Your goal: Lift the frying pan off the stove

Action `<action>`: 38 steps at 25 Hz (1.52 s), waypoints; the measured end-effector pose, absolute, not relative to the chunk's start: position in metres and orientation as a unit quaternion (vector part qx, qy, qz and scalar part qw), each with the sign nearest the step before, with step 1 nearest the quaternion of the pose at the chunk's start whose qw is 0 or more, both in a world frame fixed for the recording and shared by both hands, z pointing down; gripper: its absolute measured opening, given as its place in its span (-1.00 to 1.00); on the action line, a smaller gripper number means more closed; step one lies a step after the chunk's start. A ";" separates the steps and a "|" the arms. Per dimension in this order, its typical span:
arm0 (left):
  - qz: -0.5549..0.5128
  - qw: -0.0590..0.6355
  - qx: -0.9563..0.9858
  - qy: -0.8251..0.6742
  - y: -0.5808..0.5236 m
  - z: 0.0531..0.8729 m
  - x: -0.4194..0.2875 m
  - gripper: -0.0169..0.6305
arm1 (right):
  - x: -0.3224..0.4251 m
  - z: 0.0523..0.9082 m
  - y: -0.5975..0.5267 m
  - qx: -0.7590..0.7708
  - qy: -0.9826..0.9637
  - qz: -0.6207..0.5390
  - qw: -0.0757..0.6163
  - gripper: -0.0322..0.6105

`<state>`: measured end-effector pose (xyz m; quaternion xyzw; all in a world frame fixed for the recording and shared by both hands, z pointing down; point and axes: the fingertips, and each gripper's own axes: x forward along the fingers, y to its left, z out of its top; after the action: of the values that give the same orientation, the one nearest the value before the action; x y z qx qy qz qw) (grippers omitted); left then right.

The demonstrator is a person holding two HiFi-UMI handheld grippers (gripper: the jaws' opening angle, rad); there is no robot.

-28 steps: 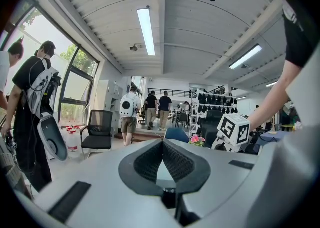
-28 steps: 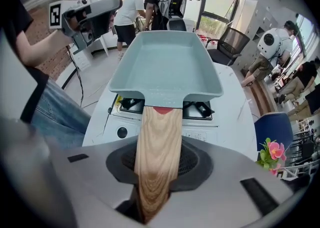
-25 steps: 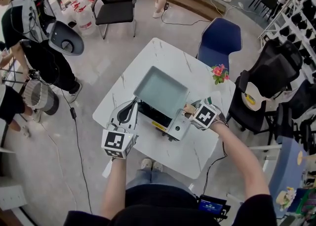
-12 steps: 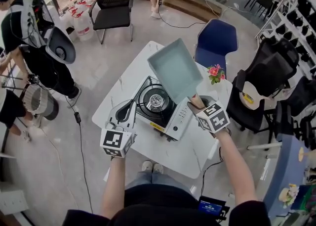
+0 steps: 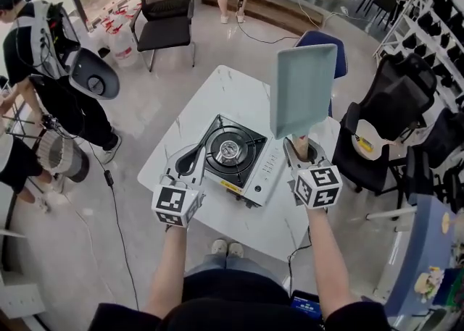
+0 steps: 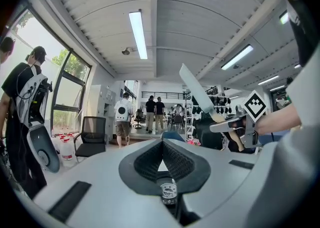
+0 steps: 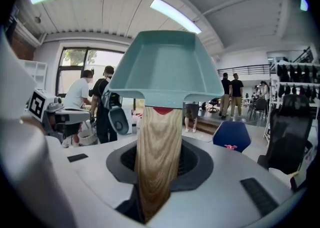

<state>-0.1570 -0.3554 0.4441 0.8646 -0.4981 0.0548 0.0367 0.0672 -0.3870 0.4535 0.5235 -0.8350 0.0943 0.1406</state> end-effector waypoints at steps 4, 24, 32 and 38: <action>0.052 0.026 0.867 -0.495 -0.363 0.436 -0.153 -0.89 | 0.081 0.439 -0.378 0.577 -0.809 0.082 0.080 -0.58; 0.034 -0.002 0.878 -0.478 -0.367 0.407 -0.123 -0.89 | 0.114 0.433 -0.308 0.664 -0.746 0.053 -0.011 -0.58; 0.034 -0.003 0.877 -0.479 -0.360 0.407 -0.121 -0.89 | 0.110 0.429 -0.303 0.665 -0.746 0.031 0.004 -0.58; 0.034 -0.004 0.875 -0.482 -0.357 0.406 -0.123 -0.89 | 0.110 0.429 -0.302 0.663 -0.748 0.038 -0.004 -0.58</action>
<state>-0.1234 -0.3570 0.4057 0.8753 -0.4823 0.0343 -0.0042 0.1096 -0.3018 0.4293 0.6627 -0.7479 0.0379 -0.0043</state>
